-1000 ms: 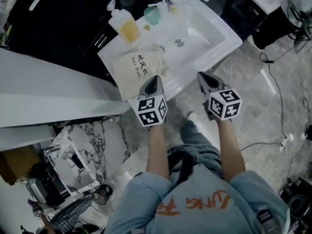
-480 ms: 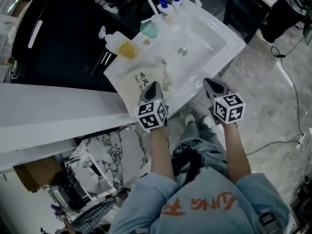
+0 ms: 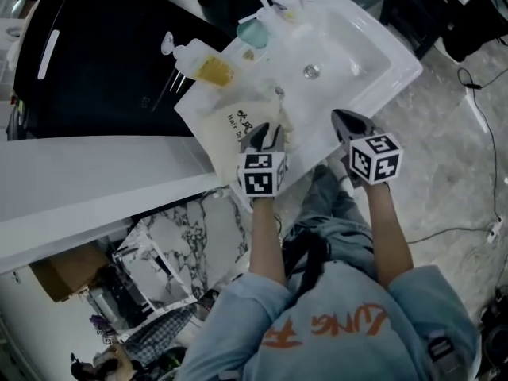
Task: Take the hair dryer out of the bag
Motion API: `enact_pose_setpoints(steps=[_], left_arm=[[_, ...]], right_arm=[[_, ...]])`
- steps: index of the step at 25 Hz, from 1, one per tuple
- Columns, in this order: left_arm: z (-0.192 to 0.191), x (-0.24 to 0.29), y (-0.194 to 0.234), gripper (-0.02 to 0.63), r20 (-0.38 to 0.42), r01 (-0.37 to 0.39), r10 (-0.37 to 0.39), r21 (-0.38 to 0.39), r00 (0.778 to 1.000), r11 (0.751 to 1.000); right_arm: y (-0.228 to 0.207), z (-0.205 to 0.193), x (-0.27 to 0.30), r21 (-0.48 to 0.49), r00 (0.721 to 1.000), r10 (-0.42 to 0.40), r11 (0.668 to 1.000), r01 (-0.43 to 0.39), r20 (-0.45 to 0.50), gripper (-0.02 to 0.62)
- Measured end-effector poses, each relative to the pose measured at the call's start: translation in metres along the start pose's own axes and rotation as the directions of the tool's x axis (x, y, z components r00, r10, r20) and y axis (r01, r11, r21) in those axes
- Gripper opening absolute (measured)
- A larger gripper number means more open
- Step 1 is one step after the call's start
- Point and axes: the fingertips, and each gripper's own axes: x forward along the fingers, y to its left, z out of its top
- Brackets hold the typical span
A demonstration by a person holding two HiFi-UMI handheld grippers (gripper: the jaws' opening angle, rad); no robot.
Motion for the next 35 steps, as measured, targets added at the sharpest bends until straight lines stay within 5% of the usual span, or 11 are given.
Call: enact_pose_setpoints(steps=[4, 9, 16, 23, 28, 35], left_arm=[[-0.017, 0.016, -0.004, 0.213, -0.115, 0.081, -0.072, 0.075, 0.991, 0.994], [-0.026, 0.032, 0.014, 0.215, -0.161, 0.005, 0.021, 0.156, 0.987, 0.988], [-0.022, 0.031, 0.04, 0.022, -0.11, -0.093, 0.117, 0.204, 0.987, 0.975], [-0.01, 0.013, 0.066, 0.014, -0.008, -0.115, 0.116, 0.022, 0.993, 0.993], [-0.013, -0.005, 0.095, 0.014, 0.024, -0.162, 0.163, -0.033, 0.986, 0.986], [-0.015, -0.017, 0.109, 0.014, 0.047, -0.159, 0.163, -0.087, 0.985, 0.983]], right_arm=[[0.005, 0.007, 0.021, -0.008, 1.0, 0.025, 1.0, -0.025, -0.01, 0.0], [0.012, 0.01, 0.043, -0.023, 0.998, 0.047, 0.999, -0.048, -0.036, 0.0], [0.013, 0.003, 0.063, -0.013, 0.995, 0.063, 0.998, -0.064, -0.076, 0.0], [0.025, -0.003, 0.078, -0.035, 0.989, 0.105, 0.993, -0.109, -0.106, 0.0], [0.041, -0.007, 0.092, -0.106, 0.98, 0.132, 0.983, -0.149, -0.15, 0.0], [0.088, -0.017, 0.12, -0.254, 0.94, 0.227, 0.922, -0.291, -0.255, 0.002]])
